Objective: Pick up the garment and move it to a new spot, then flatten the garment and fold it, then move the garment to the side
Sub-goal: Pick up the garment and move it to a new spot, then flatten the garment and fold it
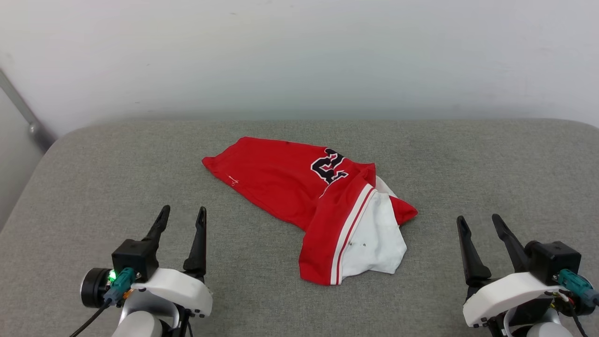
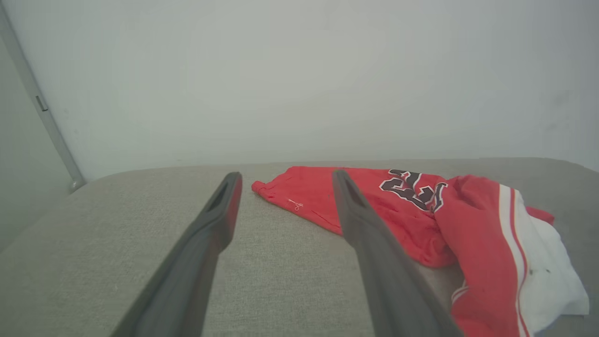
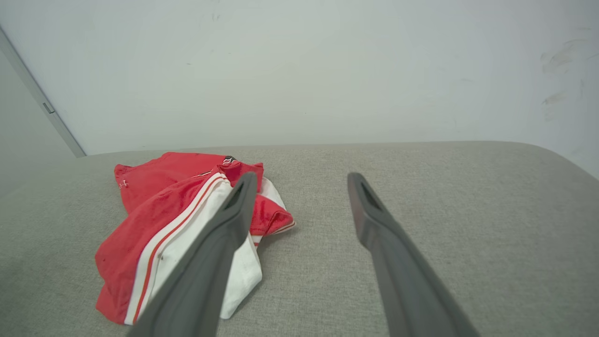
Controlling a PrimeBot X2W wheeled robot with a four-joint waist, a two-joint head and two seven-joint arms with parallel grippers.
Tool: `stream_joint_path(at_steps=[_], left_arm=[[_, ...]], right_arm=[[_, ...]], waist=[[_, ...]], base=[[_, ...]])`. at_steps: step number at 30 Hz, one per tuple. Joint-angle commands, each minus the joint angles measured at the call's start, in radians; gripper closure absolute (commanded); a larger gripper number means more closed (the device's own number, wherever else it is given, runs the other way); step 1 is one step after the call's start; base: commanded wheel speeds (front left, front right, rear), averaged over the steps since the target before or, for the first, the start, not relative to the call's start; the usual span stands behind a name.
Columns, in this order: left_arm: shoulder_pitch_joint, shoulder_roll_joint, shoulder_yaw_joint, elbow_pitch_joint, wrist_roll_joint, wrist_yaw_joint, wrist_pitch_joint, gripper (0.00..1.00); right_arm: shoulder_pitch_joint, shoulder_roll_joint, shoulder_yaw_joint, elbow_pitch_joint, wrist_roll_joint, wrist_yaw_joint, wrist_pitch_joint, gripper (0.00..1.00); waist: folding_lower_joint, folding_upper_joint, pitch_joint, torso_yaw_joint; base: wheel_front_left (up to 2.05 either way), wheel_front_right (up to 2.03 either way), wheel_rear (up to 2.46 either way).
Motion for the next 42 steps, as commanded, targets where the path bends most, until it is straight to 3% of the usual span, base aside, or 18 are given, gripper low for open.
stream_joint_path(at_steps=[1, 17, 23, 32, 36, 42], left_arm=[[0.001, -0.003, 0.0, -0.001, 0.006, -0.003, -0.002, 0.0], [-0.029, -0.029, 0.01, 0.009, 0.01, -0.006, -0.002, 0.0], [-0.048, -0.061, 0.012, -0.015, 0.027, -0.019, -0.002, 0.0], [-0.078, -0.118, 0.034, -0.035, 0.065, -0.054, -0.002, 0.0], [-0.095, -0.148, 0.043, -0.042, 0.091, -0.075, -0.002, 0.0], [-0.12, -0.179, 0.069, -0.038, 0.118, -0.101, -0.002, 0.0]], right_arm=[[0.013, 0.0, -0.001, -0.006, 0.007, 0.0, 0.003, 0.0], [-0.005, 0.0, -0.033, 0.024, 0.019, 0.0, 0.057, 0.0], [-0.037, -0.003, -0.08, 0.069, 0.007, 0.0, 0.312, 0.0], [-0.121, -0.087, 0.015, 0.061, 0.084, 0.0, 0.718, 0.0], [-0.169, -0.109, 0.043, 0.105, 0.105, 0.0, 0.81, 0.0], [-0.206, -0.125, 0.062, 0.207, 0.121, 0.0, 0.854, 0.0]], waist=[[0.0, 0.0, 0.001, 0.001], [0.0, 0.0, 0.01, 0.019], [0.0, 0.0, 0.043, 0.094], [0.0, 0.0, 0.107, 0.187], [0.0, 0.0, 0.145, 0.217], [0.0, 0.0, 0.193, 0.242]], base=[[0.0, 0.0, 0.0], [0.0, 0.0, 0.0], [0.0, 0.0, 0.0], [0.0, 0.0, 0.0], [0.0, 0.0, 0.0], [0.0, 0.0, 0.0]])
